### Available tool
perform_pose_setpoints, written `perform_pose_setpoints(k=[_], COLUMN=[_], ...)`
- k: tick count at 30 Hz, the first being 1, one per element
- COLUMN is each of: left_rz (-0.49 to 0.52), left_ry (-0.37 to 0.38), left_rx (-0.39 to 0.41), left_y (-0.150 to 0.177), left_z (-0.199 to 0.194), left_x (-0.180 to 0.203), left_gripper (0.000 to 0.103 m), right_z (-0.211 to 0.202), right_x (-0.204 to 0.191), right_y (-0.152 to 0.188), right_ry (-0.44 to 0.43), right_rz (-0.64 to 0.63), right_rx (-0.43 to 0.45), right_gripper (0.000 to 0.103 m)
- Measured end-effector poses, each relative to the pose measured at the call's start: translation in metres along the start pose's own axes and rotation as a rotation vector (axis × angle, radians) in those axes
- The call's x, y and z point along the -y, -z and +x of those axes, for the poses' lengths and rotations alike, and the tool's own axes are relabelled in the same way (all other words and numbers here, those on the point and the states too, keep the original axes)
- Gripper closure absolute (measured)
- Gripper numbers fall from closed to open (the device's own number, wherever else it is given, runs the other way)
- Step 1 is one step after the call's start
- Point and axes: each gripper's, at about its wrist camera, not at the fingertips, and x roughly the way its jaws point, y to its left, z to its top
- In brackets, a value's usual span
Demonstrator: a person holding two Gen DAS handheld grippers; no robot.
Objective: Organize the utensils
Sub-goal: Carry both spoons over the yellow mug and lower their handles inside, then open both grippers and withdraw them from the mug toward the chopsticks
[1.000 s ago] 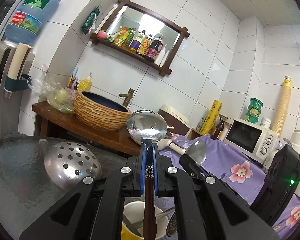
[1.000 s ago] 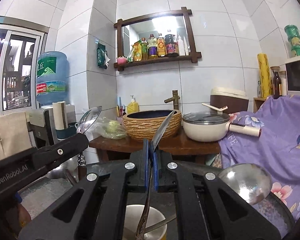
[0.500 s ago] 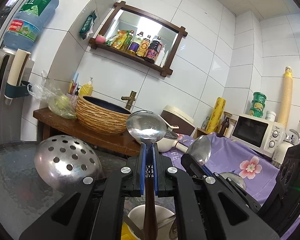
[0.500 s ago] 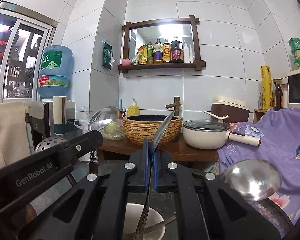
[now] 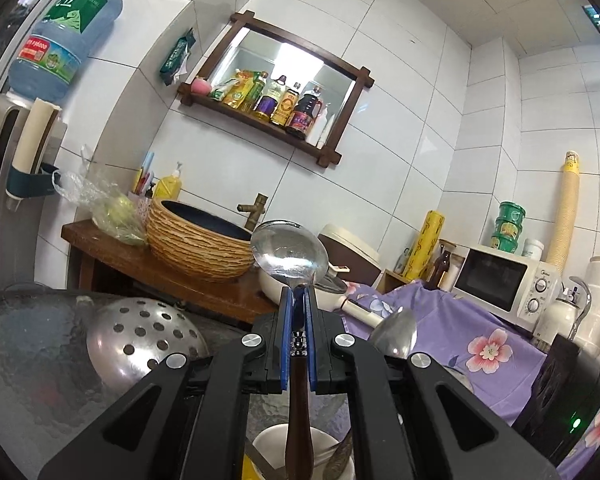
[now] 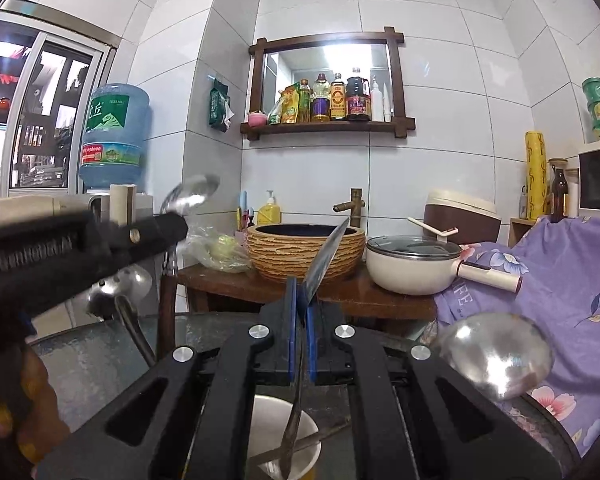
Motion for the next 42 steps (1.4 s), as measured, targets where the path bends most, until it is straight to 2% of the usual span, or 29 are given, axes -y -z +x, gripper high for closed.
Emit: perform_pose_setpoints(k=[8, 9, 10, 11, 12, 16, 22, 28, 33, 35, 38, 42], left_rz=[-0.011, -0.008, -0.005, -0.003, -0.003, -0.013, -0.012, 0.048, 0.086, 0.073, 0.067, 0.026], left_ry=[-0.004, -0.004, -0.002, -0.001, 0.0, 0.0, -0.006, -0.021, -0.019, -0.004, -0.028, -0.024], left_rx=[-0.029, -0.03, -0.032, -0.034, -0.035, -0.027, -0.012, -0.002, -0.076, -0.106, -0.182, -0.281], left_y=[0.003, 0.004, 0.004, 0.004, 0.004, 0.003, 0.002, 0.016, 0.032, 0.034, 0.036, 0.033], left_z=[0.004, 0.004, 0.004, 0.004, 0.004, 0.005, 0.011, 0.016, 0.018, 0.016, 0.015, 0.011], left_x=[-0.005, -0.005, -0.004, -0.004, -0.004, -0.005, -0.003, 0.009, 0.017, 0.016, 0.015, 0.008], left_gripper=[0.097, 0.097, 0.097, 0.097, 0.097, 0.097, 0.097, 0.097, 0.097, 0.097, 0.097, 0.095], right_z=[-0.003, -0.004, -0.005, -0.007, -0.01, -0.021, -0.048, -0.078, -0.086, -0.085, -0.084, -0.081], right_x=[0.005, 0.005, 0.004, 0.004, 0.003, 0.002, 0.015, 0.025, 0.03, 0.033, 0.037, 0.042], right_y=[0.01, 0.01, 0.011, 0.011, 0.011, 0.011, -0.001, -0.015, -0.018, -0.017, -0.016, -0.014], right_ry=[-0.014, -0.019, -0.027, -0.027, -0.011, -0.001, 0.047, 0.05, 0.045, 0.046, 0.05, 0.053], right_rz=[-0.001, -0.001, 0.002, 0.004, 0.001, -0.003, 0.048, 0.095, 0.118, 0.13, 0.163, 0.192], right_rx=[-0.043, -0.047, -0.049, -0.044, -0.033, -0.013, 0.064, 0.127, 0.112, 0.092, 0.069, 0.035], right_gripper=[0.096, 0.084, 0.062, 0.054, 0.052, 0.052, 0.051, 0.05, 0.047, 0.046, 0.041, 0.038])
